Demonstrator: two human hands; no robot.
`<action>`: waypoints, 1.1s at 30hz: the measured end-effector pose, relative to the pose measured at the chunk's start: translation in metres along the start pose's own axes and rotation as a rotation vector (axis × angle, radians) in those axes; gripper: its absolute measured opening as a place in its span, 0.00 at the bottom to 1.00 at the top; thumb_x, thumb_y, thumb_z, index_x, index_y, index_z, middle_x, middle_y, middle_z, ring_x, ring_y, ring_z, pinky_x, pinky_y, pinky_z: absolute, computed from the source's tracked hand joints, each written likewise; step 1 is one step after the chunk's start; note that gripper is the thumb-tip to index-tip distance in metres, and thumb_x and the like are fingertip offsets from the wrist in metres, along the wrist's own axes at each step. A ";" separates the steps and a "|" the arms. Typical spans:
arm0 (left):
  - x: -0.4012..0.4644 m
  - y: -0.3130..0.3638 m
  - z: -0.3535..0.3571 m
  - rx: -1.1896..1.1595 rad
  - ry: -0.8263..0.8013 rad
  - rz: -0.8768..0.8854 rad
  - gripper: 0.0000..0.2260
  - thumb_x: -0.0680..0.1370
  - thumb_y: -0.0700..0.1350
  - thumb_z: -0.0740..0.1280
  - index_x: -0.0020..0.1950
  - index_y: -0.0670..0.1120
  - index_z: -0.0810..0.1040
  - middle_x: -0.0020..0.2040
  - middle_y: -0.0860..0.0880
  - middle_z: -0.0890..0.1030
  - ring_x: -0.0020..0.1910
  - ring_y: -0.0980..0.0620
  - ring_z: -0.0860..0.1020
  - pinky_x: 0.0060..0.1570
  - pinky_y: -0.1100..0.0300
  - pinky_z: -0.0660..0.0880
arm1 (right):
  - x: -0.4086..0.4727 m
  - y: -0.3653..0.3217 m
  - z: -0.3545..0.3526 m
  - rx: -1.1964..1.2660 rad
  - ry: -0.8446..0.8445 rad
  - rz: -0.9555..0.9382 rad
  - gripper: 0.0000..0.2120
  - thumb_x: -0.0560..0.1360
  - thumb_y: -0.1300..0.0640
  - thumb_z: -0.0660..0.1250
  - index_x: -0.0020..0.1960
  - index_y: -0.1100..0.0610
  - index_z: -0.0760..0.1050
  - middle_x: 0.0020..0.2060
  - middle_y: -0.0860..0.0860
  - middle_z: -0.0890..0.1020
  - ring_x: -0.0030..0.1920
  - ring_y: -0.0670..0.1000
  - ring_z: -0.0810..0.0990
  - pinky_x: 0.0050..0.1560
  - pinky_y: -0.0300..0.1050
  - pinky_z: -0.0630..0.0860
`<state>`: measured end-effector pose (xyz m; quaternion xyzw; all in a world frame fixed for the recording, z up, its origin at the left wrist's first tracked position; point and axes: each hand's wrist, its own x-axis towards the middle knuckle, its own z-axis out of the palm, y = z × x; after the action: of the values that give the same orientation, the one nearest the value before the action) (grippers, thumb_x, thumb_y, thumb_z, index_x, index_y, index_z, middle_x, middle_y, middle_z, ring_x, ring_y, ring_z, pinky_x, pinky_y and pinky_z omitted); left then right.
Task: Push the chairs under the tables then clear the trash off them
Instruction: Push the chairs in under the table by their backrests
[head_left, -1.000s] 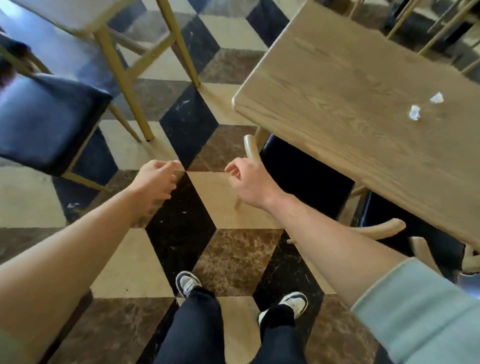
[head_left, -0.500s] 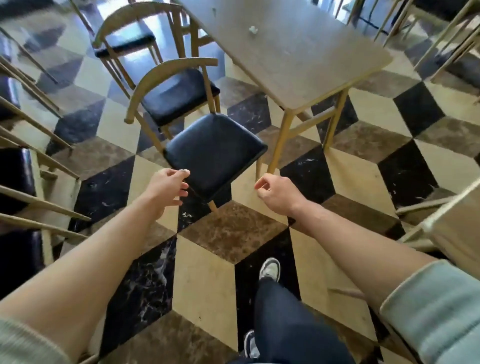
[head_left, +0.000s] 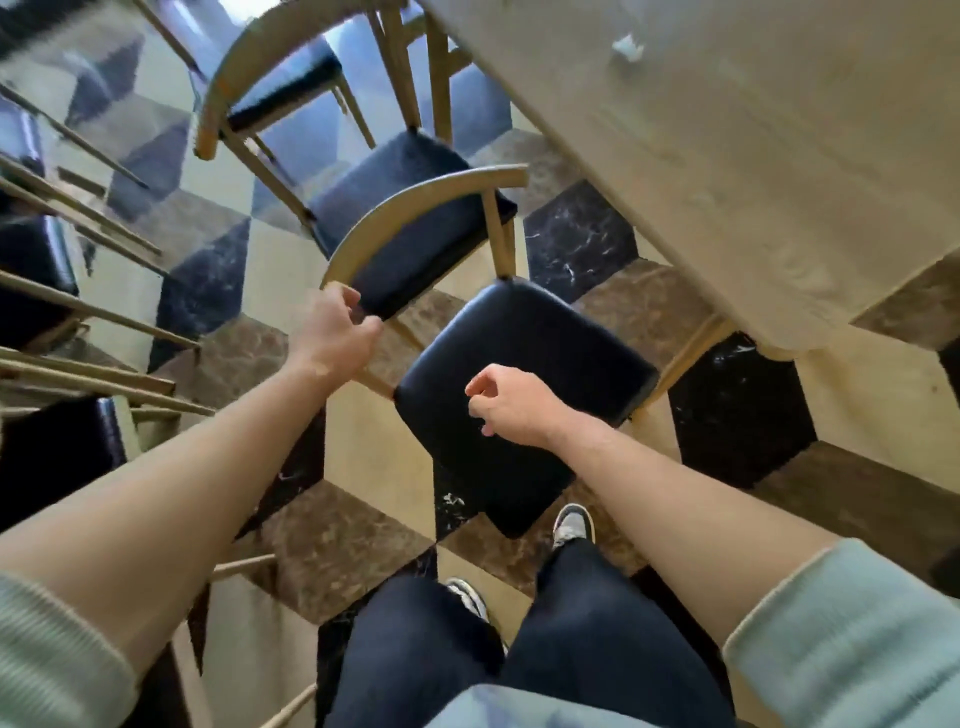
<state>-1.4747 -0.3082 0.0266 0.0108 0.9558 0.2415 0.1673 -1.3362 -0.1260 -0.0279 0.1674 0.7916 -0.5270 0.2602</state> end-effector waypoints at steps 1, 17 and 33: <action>0.030 0.003 -0.003 0.038 0.001 0.024 0.21 0.77 0.50 0.69 0.68 0.45 0.74 0.59 0.43 0.80 0.57 0.43 0.80 0.57 0.48 0.78 | 0.017 -0.010 0.000 0.028 -0.041 0.022 0.12 0.80 0.54 0.66 0.62 0.54 0.76 0.53 0.52 0.83 0.47 0.53 0.86 0.53 0.54 0.83; 0.334 0.127 0.088 0.354 -0.652 0.549 0.12 0.77 0.46 0.73 0.58 0.52 0.74 0.47 0.49 0.82 0.40 0.52 0.84 0.32 0.58 0.79 | 0.251 -0.160 0.130 0.726 -0.017 0.391 0.46 0.70 0.32 0.73 0.79 0.47 0.58 0.70 0.50 0.75 0.69 0.56 0.74 0.69 0.54 0.71; 0.387 0.053 0.029 0.119 -0.698 0.394 0.16 0.77 0.38 0.71 0.62 0.49 0.74 0.50 0.42 0.81 0.41 0.45 0.82 0.38 0.50 0.84 | 0.239 -0.193 0.175 0.316 0.187 0.596 0.18 0.76 0.55 0.65 0.65 0.49 0.69 0.67 0.59 0.72 0.64 0.66 0.76 0.52 0.55 0.74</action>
<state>-1.8339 -0.2090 -0.0946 0.2846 0.8336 0.1951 0.4314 -1.5926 -0.3643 -0.0784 0.4769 0.6371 -0.5261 0.2998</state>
